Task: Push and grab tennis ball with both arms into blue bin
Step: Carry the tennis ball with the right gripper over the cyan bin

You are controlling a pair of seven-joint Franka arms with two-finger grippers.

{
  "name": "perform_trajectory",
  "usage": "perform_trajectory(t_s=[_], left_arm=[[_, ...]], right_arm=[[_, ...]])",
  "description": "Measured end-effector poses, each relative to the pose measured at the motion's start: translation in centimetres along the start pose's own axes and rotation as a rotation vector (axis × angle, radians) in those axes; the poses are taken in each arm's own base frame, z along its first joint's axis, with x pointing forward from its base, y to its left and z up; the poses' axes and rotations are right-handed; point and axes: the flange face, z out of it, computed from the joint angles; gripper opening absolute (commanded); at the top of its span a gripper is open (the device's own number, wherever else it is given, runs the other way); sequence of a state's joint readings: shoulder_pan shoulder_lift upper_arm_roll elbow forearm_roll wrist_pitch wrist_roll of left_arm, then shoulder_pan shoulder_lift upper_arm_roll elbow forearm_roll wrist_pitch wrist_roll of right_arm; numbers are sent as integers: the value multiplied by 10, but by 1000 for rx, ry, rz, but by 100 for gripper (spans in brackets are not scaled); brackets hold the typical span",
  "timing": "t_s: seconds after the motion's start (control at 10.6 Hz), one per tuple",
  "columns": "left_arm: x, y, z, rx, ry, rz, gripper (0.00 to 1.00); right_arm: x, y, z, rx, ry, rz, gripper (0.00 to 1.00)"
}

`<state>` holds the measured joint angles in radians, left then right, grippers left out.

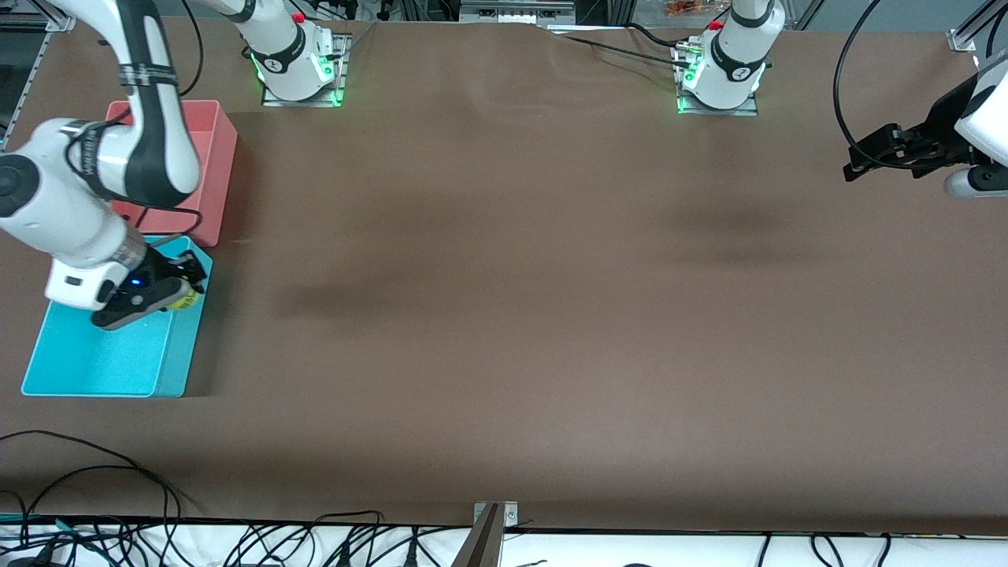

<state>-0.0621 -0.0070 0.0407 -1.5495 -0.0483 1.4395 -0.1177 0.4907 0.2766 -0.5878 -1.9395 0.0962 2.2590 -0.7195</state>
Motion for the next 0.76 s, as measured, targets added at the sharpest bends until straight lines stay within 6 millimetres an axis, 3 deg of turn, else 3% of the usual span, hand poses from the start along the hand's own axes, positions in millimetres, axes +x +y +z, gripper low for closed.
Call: perform_trajectory(t_s=[0.38,0.57,0.76], left_arm=[[0,1,0,0,-1,1,100],[0,2,1,1,-2,3,100],[1,2,1,1,-2,3,100]], right_arm=[[-87,75,18,66,19,-46,35],[-124,96,41,123,61,-59,35],[-142,103,71,164,79,-50,35]])
